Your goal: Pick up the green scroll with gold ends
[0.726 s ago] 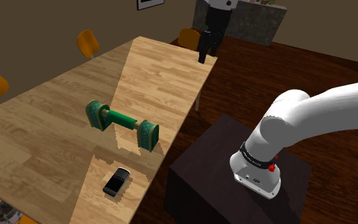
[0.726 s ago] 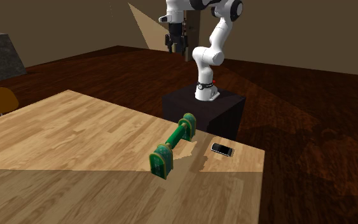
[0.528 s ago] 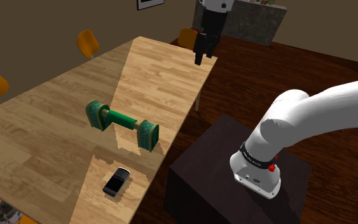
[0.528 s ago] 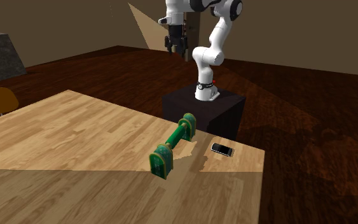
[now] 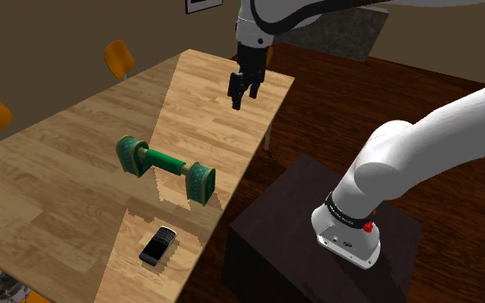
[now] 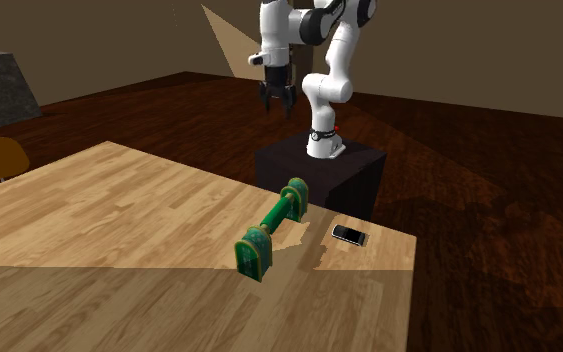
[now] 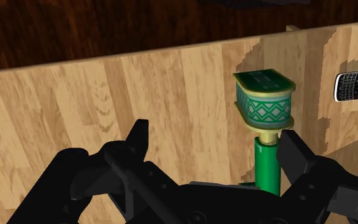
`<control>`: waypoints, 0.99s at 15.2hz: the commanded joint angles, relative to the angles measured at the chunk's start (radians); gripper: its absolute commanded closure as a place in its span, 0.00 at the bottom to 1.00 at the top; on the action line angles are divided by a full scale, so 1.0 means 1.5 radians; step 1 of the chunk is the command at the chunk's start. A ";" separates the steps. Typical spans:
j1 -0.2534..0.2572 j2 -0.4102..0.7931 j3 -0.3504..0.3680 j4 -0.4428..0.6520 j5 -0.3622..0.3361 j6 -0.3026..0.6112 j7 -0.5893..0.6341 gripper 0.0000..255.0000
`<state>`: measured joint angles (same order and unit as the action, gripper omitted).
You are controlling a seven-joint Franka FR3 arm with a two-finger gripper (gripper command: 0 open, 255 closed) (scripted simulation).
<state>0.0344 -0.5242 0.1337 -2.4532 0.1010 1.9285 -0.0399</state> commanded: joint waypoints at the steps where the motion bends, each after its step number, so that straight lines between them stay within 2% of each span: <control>1: 0.004 0.046 0.014 0.006 0.001 0.042 0.009 0.00; 8: 0.018 0.211 0.065 0.050 -0.013 0.162 0.058 0.00; 15: 0.036 0.390 0.100 0.137 -0.072 0.250 0.125 0.00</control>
<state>0.0808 0.0207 0.2764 -2.2712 0.0093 2.2865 0.1277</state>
